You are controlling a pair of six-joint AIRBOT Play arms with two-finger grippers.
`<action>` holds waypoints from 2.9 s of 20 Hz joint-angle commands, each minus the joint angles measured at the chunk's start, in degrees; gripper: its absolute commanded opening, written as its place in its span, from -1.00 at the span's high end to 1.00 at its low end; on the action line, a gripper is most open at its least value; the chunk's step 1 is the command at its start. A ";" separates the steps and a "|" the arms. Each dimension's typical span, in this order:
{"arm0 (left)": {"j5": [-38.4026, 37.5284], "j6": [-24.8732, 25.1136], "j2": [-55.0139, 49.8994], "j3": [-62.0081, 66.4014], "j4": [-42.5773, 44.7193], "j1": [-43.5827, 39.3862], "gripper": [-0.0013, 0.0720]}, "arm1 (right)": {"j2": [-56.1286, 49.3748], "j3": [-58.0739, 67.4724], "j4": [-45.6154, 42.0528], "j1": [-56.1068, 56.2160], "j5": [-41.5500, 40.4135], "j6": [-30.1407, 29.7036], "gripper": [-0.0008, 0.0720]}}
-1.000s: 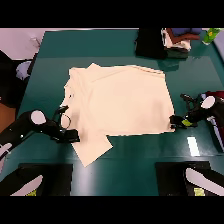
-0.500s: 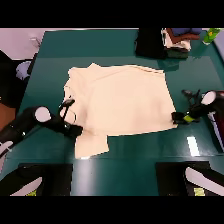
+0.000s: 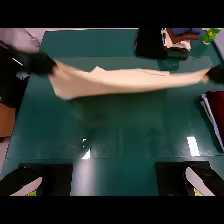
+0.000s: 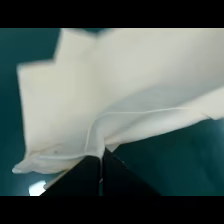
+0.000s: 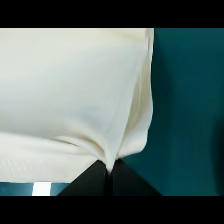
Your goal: Fold the shirts.
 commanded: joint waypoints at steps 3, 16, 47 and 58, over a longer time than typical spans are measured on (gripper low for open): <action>-1.36 1.22 0.96 31.39 5.44 -0.04 0.90 | 4.15 22.99 -0.11 -0.13 -1.38 0.04 0.92; 18.60 2.89 5.49 16.76 8.46 -0.04 0.91 | -9.88 37.24 -5.22 -0.07 9.05 5.44 0.92; -3.56 9.73 -46.62 0.00 -4.50 11.32 0.90 | -51.04 10.36 -5.57 5.57 3.56 1.86 0.92; -7.08 5.18 -40.39 -4.24 -3.93 11.32 -0.31 | -45.77 6.80 -5.92 3.80 3.72 1.90 -0.08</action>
